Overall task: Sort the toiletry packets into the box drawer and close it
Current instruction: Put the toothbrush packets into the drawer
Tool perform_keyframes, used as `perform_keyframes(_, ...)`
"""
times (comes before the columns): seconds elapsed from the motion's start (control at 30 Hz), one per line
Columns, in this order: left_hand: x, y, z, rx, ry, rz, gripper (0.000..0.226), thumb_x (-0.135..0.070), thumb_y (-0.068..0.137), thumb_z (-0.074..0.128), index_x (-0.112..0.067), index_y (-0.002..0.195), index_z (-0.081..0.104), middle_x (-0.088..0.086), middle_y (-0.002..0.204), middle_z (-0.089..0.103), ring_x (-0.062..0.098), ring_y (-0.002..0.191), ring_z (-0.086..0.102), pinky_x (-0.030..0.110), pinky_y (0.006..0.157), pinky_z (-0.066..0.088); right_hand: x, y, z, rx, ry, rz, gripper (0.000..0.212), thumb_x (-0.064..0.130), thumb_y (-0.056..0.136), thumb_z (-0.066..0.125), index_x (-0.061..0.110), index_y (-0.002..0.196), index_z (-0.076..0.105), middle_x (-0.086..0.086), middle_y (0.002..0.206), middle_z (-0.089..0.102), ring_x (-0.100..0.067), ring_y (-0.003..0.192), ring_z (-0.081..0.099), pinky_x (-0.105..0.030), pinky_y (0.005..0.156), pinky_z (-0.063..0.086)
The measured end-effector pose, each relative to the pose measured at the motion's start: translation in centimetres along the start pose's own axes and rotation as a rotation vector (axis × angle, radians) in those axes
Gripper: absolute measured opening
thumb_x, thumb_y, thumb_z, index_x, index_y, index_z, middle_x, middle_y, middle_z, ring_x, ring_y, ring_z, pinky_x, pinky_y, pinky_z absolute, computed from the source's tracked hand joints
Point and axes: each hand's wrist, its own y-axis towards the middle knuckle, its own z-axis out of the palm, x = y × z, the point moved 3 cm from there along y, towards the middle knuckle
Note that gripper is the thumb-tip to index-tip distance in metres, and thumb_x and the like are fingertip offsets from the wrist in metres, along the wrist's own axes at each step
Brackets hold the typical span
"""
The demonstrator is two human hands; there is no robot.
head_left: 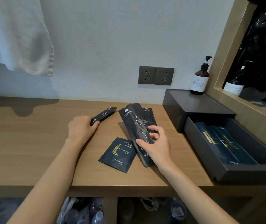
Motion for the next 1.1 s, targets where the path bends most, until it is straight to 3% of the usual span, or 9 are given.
perform_keyframes(0.13, -1.0, -0.2, -0.4, -0.038, 0.151, 0.059, 0.030, -0.029, 0.096, 0.041, -0.009, 0.099, 0.063, 0.009, 0.072, 0.059, 0.033, 0.066, 0.055, 0.030, 0.056, 0.034, 0.1, 0.0, 0.0, -0.014, 0.013, -0.004, 0.058, 0.022, 0.071, 0.083, 0.030, 0.116, 0.048, 0.007, 0.105, 0.064, -0.007, 0.094, 0.064, -0.018, 0.063, 0.055)
perform_keyframes(0.27, -1.2, -0.3, -0.3, -0.009, 0.157, 0.078, 0.037, -0.018, 0.090, 0.047, -0.015, 0.126, 0.052, 0.015, 0.095, 0.069, 0.039, 0.086, 0.064, 0.033, 0.062, 0.035, -0.2, 0.2, -0.2, -0.043, 0.058, 0.014, 0.055, 0.021, 0.070, 0.084, 0.031, 0.113, 0.051, 0.006, 0.104, 0.064, -0.011, 0.094, 0.065, -0.034, 0.073, 0.060)
perform_keyframes(0.4, -1.1, -0.6, -0.4, -0.051, 0.084, 0.073, 0.046, -0.012, 0.094, 0.043, -0.018, 0.139, 0.042, 0.015, 0.105, 0.067, 0.039, 0.088, 0.063, 0.036, 0.062, 0.037, -0.1, 0.2, -0.3, -0.048, 0.117, 0.024, 0.053, 0.020, 0.072, 0.083, 0.030, 0.113, 0.051, 0.005, 0.104, 0.064, -0.010, 0.092, 0.066, -0.023, 0.062, 0.057)
perform_keyframes(0.53, -1.6, -1.1, -1.8, -0.106, 0.002, 0.111, 0.064, -0.011, 0.094, 0.044, -0.033, 0.150, 0.022, 0.015, 0.102, 0.061, 0.039, 0.082, 0.062, 0.038, 0.060, 0.037, 0.1, 0.2, -0.5, -0.064, 0.184, 0.030, 0.049, 0.017, 0.073, 0.082, 0.028, 0.112, 0.053, 0.005, 0.101, 0.065, -0.009, 0.090, 0.067, -0.022, 0.063, 0.056)
perform_keyframes(0.67, -3.1, -2.2, -3.4, -0.151, -0.222, 0.085, 0.057, -0.015, 0.091, 0.050, -0.042, 0.140, 0.039, 0.008, 0.107, 0.058, 0.038, 0.088, 0.061, 0.040, 0.068, 0.043, 0.5, 0.0, -0.7, -0.088, 0.219, 0.022, 0.048, 0.017, 0.074, 0.081, 0.027, 0.112, 0.055, 0.010, 0.098, 0.064, 0.001, 0.082, 0.067, -0.021, 0.067, 0.057)
perform_keyframes(0.77, -4.3, -3.3, -4.1, -0.172, -0.433, 0.095, 0.046, -0.006, 0.093, 0.042, -0.034, 0.127, 0.058, 0.004, 0.115, 0.062, 0.033, 0.098, 0.061, 0.043, 0.079, 0.049, 0.9, -0.3, -0.9, -0.097, 0.238, 0.001, 0.048, 0.016, 0.075, 0.081, 0.023, 0.115, 0.055, 0.011, 0.100, 0.064, 0.010, 0.082, 0.064, -0.018, 0.066, 0.056)
perform_keyframes(0.97, -6.4, -6.2, -4.7, -0.085, -0.922, 0.069, 0.035, -0.004, 0.098, 0.043, -0.022, 0.116, 0.067, 0.002, 0.115, 0.067, 0.015, 0.102, 0.061, 0.015, 0.077, 0.044, 2.3, -1.5, -1.8, -0.121, 0.280, -0.053, 0.047, 0.017, 0.075, 0.081, 0.021, 0.116, 0.056, 0.011, 0.105, 0.064, 0.011, 0.089, 0.063, -0.016, 0.064, 0.055)
perform_keyframes(1.1, -7.8, -8.0, -4.7, 0.016, -1.144, -0.011, 0.032, -0.005, 0.099, 0.045, -0.020, 0.116, 0.067, 0.000, 0.115, 0.068, 0.012, 0.102, 0.062, 0.012, 0.078, 0.046, 3.9, -2.2, -2.8, -0.133, 0.369, -0.095, 0.045, 0.015, 0.076, 0.079, 0.020, 0.115, 0.057, 0.007, 0.107, 0.066, 0.006, 0.091, 0.065, -0.015, 0.063, 0.054)
